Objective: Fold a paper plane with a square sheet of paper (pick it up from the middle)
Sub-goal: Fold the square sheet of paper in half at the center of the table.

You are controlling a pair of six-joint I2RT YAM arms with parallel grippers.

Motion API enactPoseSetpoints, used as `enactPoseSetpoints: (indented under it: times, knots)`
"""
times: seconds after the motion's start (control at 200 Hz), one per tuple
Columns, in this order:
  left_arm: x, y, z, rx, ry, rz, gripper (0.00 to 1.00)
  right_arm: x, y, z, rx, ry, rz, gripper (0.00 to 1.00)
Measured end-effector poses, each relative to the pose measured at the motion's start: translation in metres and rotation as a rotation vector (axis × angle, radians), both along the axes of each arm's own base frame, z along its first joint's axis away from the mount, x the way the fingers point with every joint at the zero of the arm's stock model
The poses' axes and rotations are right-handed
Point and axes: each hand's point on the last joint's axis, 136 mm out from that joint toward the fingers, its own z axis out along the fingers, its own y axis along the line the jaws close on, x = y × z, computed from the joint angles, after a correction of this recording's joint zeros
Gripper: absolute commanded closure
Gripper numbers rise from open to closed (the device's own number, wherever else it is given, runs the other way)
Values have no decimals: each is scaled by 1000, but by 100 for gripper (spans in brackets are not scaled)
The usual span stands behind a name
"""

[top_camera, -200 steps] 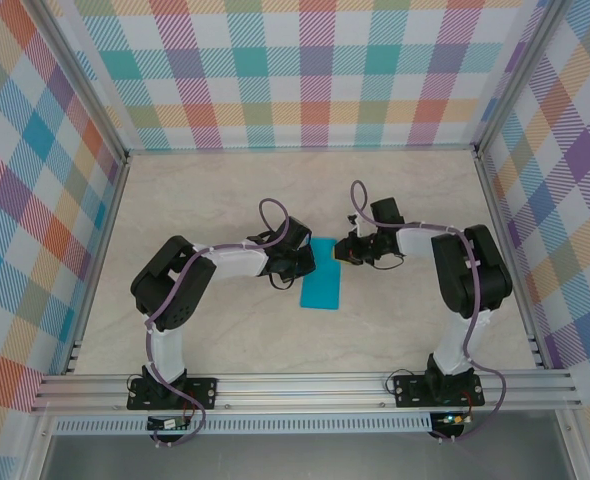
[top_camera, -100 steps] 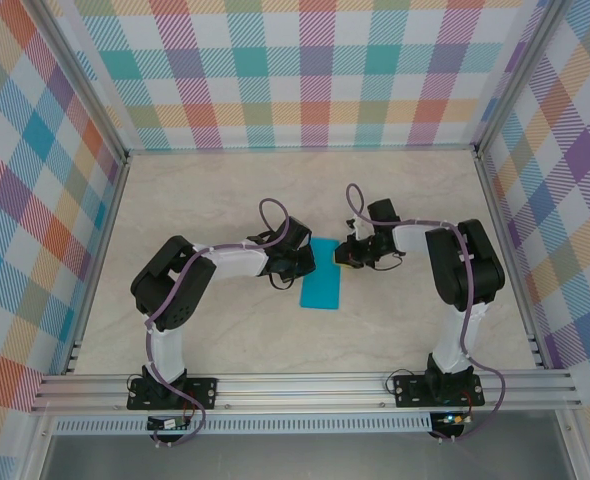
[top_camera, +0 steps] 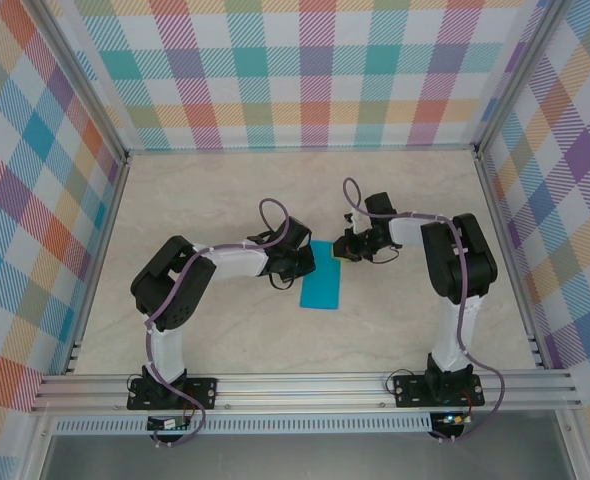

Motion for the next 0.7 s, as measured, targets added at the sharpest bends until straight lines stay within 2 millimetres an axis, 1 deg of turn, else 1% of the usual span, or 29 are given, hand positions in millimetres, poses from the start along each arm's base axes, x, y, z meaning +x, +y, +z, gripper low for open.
enactPoseSetpoints:
  times: [0.24, 0.53, 0.605, 0.7]
  knots:
    - [0, 0, 0, 1, -2, -2, 100, 2, -1, 4, -10, 6, 2, 91]
    - [0, 0, 0, 1, -2, -2, 100, 28, -1, 28, 13, -46, -12, 91]
    - [0, 0, 0, 1, -2, -2, 100, 30, -1, 26, 11, -44, -14, 91]
    - [0, 0, 0, 1, -2, -3, 100, 28, -2, 15, 2, -14, -15, 91]
